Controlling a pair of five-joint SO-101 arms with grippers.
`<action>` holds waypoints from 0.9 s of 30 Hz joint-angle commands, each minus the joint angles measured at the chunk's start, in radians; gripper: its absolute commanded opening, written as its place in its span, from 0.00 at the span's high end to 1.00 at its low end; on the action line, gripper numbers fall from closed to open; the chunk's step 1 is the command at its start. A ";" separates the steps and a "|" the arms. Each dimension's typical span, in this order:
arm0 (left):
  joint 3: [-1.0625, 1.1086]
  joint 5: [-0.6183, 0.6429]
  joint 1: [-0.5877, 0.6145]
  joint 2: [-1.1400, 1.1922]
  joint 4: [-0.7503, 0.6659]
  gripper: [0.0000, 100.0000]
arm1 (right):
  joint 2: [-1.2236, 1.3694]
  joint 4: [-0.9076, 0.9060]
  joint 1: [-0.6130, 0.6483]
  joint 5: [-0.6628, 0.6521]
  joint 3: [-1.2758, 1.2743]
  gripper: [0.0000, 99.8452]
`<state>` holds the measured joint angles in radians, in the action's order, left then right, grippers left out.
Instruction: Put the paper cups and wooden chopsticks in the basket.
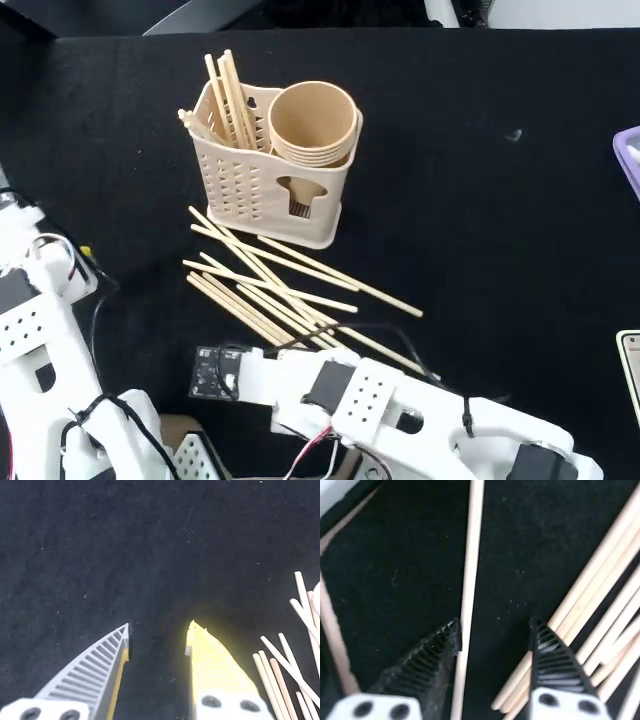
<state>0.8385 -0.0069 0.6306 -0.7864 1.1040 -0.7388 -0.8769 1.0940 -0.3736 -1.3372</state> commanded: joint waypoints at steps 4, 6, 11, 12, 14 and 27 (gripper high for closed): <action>-0.077 0.000 0.035 -0.014 0.026 0.81 | -0.027 0.000 0.011 0.011 0.008 0.79; -0.077 0.000 0.028 -0.014 0.032 0.81 | -0.027 -0.015 0.011 0.011 0.008 0.79; -0.074 0.000 0.028 -0.014 0.038 0.81 | -0.028 -0.015 -0.077 -0.009 0.010 0.79; -0.073 0.000 0.028 -0.014 0.038 0.81 | -0.028 -0.015 -0.109 -0.040 0.010 0.78; -0.070 0.000 0.025 -0.014 0.038 0.81 | -0.028 -0.015 -0.161 -0.092 0.010 0.78; -0.061 0.008 -0.050 -0.014 0.038 0.81 | -0.028 -0.020 -0.189 -0.141 0.004 0.77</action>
<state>0.8385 -0.0054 0.5969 -0.7864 1.1393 -0.7465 -0.8892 0.9068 -0.4964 -1.3372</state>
